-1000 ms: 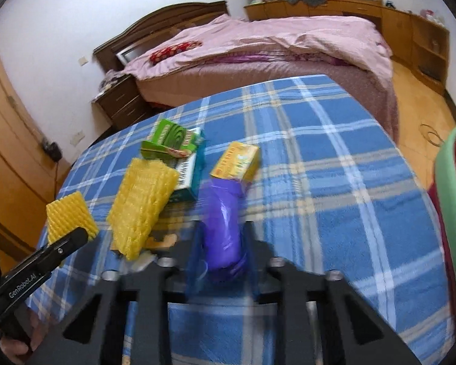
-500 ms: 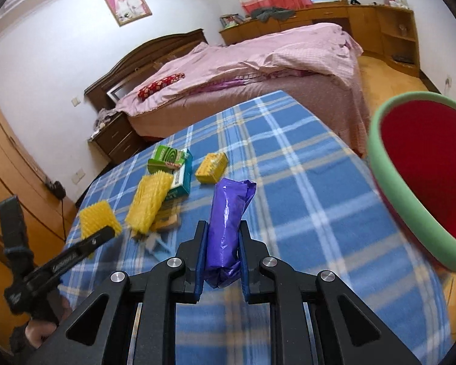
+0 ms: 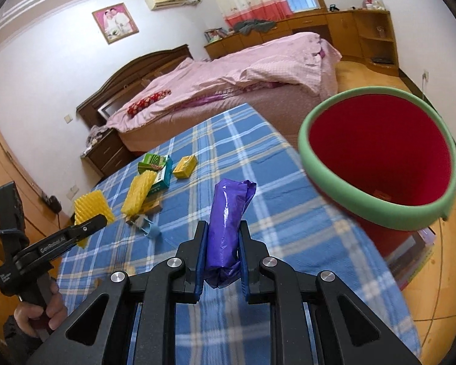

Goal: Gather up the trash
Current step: 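Grasp the purple packet with the right tool while the left tool holds the yellow foam net, then carry the foam net and purple packet over the red bin and open both tools, then return the left tool to the bed and grasp another yellow foam net, then grasp the light blue plastic clip with the right tool, then carry the foam net and blue clip over the red bin and release both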

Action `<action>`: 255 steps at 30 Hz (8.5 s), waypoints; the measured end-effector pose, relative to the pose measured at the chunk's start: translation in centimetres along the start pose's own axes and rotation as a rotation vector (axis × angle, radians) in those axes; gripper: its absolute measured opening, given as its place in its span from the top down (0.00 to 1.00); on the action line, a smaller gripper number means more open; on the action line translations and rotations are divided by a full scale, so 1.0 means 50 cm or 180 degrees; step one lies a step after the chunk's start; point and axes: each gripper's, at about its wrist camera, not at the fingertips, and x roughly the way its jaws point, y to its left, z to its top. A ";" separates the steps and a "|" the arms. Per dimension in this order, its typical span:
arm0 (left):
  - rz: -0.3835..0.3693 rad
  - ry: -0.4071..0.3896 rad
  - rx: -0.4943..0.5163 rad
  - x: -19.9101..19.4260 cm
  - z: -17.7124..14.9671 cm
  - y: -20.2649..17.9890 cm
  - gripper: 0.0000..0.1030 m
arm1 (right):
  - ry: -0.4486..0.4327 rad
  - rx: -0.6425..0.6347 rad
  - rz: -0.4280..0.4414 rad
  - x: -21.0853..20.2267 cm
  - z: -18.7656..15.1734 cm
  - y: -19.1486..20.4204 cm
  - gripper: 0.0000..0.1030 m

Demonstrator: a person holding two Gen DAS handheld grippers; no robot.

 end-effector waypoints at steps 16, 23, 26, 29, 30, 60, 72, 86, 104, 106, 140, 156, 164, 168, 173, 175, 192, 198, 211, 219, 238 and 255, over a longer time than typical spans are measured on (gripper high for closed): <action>-0.0375 -0.0099 0.0426 -0.076 0.013 -0.181 0.76 | -0.0338 0.0100 -0.0141 -0.113 0.026 -0.072 0.82; -0.0562 0.0021 0.0661 -0.027 0.022 -0.289 0.76 | -0.0418 0.0120 -0.0280 -0.130 0.060 -0.135 0.82; -0.0621 0.0090 0.0753 0.002 0.019 -0.332 0.76 | -0.0447 0.0143 -0.0354 -0.133 0.077 -0.172 0.82; -0.0684 0.0185 0.0850 0.038 0.015 -0.377 0.76 | -0.0456 0.0187 -0.0410 -0.134 0.088 -0.209 0.82; -0.0707 0.0224 0.0889 0.054 0.013 -0.394 0.76 | -0.0453 0.0206 -0.0433 -0.132 0.091 -0.223 0.82; -0.0861 0.0648 0.1225 0.283 -0.036 -0.549 0.68 | -0.0134 0.0557 -0.0647 -0.020 0.094 -0.397 0.79; -0.0902 0.0593 0.1090 0.250 -0.019 -0.540 0.43 | -0.0262 0.0618 -0.0592 -0.054 0.090 -0.395 0.55; -0.0846 0.0487 0.1085 0.213 -0.007 -0.527 0.41 | -0.0377 0.0669 -0.0535 -0.102 0.081 -0.366 0.54; -0.0119 0.0248 0.0908 0.127 0.045 -0.347 0.41 | -0.0245 0.0649 -0.0261 -0.092 0.046 -0.260 0.47; 0.0000 0.0233 0.0819 0.125 0.052 -0.315 0.41 | -0.0220 0.0636 -0.0246 -0.087 0.042 -0.251 0.47; 0.0477 0.0153 -0.0246 0.111 0.084 -0.010 0.90 | -0.0007 0.0389 -0.0166 -0.030 0.033 -0.165 0.47; 0.0343 -0.0135 -0.0824 -0.028 -0.001 0.110 0.90 | 0.0324 -0.0154 0.0216 0.063 0.025 0.016 0.47; 0.0247 -0.0043 -0.0870 -0.029 -0.036 0.142 0.90 | 0.0534 -0.0374 0.0315 0.138 0.012 0.107 0.47; 0.0280 -0.0070 -0.0832 -0.031 -0.041 0.142 0.90 | 0.0613 -0.0405 0.0356 0.170 0.005 0.138 0.47; 0.0362 -0.0098 -0.0762 -0.027 -0.052 0.143 0.90 | 0.0698 -0.0486 0.0368 0.212 -0.006 0.168 0.47; 0.0334 -0.0106 -0.0753 -0.024 -0.053 0.145 0.90 | 0.0707 -0.0510 0.0321 0.226 -0.011 0.175 0.47; 0.0333 -0.0139 -0.0660 -0.027 -0.061 0.128 0.90 | 0.0682 -0.0366 0.0266 0.249 -0.014 0.155 0.87; 0.0279 -0.0185 -0.0595 -0.072 -0.068 0.112 0.90 | 0.0669 -0.0290 0.0332 0.215 -0.011 0.132 0.92; 0.0201 -0.0247 -0.0448 -0.136 -0.065 0.056 0.90 | 0.0199 -0.0446 0.0132 0.058 0.001 0.092 0.96; 0.0000 -0.0206 -0.0169 -0.152 -0.045 -0.023 0.90 | -0.0111 -0.0409 -0.0067 -0.029 0.021 0.064 0.96; -0.0518 0.0028 0.0372 -0.083 -0.005 -0.238 0.90 | -0.0540 -0.0255 -0.0644 -0.142 0.095 -0.078 0.96; -0.0705 0.0403 0.0906 0.094 0.004 -0.458 0.90 | -0.0534 0.0188 -0.0850 -0.121 0.118 -0.261 0.96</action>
